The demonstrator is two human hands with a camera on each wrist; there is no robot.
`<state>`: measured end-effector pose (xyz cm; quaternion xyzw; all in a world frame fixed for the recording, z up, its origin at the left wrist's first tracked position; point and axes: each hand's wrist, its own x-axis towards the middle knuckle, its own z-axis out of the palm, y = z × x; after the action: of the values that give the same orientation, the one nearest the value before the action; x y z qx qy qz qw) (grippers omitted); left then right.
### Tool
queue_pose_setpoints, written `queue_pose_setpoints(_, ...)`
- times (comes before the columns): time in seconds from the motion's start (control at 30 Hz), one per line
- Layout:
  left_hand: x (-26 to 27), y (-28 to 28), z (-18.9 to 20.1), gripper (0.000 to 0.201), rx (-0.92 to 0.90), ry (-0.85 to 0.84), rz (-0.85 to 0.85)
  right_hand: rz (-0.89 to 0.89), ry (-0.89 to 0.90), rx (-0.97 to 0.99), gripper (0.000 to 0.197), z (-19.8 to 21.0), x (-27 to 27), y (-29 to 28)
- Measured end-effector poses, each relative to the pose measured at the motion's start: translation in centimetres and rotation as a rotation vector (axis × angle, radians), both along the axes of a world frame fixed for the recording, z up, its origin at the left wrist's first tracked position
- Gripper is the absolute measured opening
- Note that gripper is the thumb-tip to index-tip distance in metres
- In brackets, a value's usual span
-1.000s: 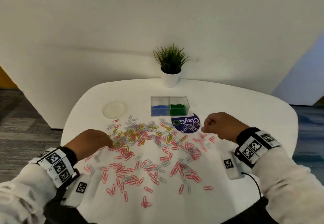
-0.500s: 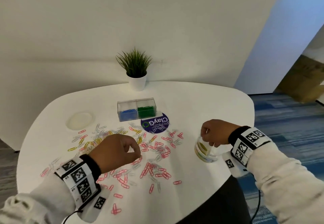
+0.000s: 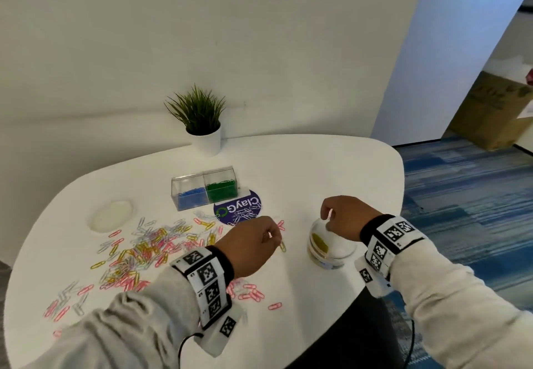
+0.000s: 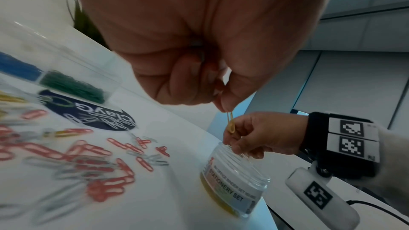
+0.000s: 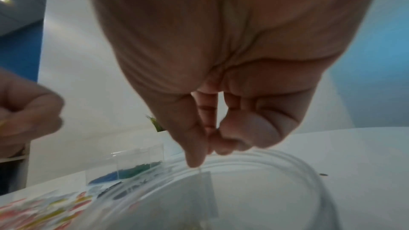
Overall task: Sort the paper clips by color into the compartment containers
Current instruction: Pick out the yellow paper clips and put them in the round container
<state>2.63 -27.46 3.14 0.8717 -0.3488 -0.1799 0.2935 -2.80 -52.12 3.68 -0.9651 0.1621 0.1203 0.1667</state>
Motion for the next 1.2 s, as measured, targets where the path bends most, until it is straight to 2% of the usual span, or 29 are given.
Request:
queue_pose_setpoints(0.2, -0.5, -4.0, 0.1, 0.011, 0.026, -0.028, -0.054, -0.051, 0.028, -0.036, 0.021, 0.0, 0.3, 0.4)
queue_pose_setpoints(0.33, -0.5, -5.1, 0.0, 0.014, 0.052, -0.064, -0.031, 0.043, 0.066, 0.030, 0.023, 0.6, 0.4, 2.4)
queue_pose_setpoints(0.53, -0.7, -4.2, -1.0, 0.020, 0.184, -0.104, -0.045, 0.128, 0.090, 0.035, 0.025, 0.4, 0.8, 4.8)
queue_pose_setpoints(0.7, -0.9, -3.2, -0.9, 0.048, 0.199, -0.073, -0.071, 0.125, 0.076, 0.022, 0.022, -0.2, 1.0, 5.9)
queue_pose_setpoints(0.8, -0.9, -2.0, -0.3, 0.045, 0.176, -0.075, -0.106, 0.129, 0.068, -0.012, 0.020, -0.5, 1.0, 6.2)
queue_pose_setpoints(0.9, -0.3, 1.5, 0.0, 0.043, 0.017, 0.011, -0.047, 0.140, 0.070, -0.053, 0.022, -0.2, 0.7, 6.2)
queue_pose_setpoints(0.97, 0.7, 5.5, -0.4, 0.037, -0.005, -0.027, 0.009, 0.137, 0.064, -0.108, 0.023, 0.1, 0.5, 5.9)
queue_pose_setpoints(1.03, 2.2, 10.6, -1.3, 0.035, 0.191, -0.139, 0.039, 0.146, 0.007, -0.207, 0.024, 0.3, 0.3, 6.3)
queue_pose_setpoints(1.1, 3.6, 15.9, -2.5, 0.039, 0.479, -0.199, 0.109, 0.209, -0.144, -0.281, 0.024, 0.3, 0.5, 8.0)
queue_pose_setpoints(1.17, 4.1, 19.9, -3.5, 0.044, 0.610, -0.192, 0.133, 0.333, -0.267, -0.241, 0.026, -0.3, 1.1, 10.8)
queue_pose_setpoints(1.2, 4.0, 21.2, -3.7, 0.044, 0.625, -0.195, 0.112, 0.390, -0.265, -0.186, 0.027, -0.8, 1.7, 12.5)
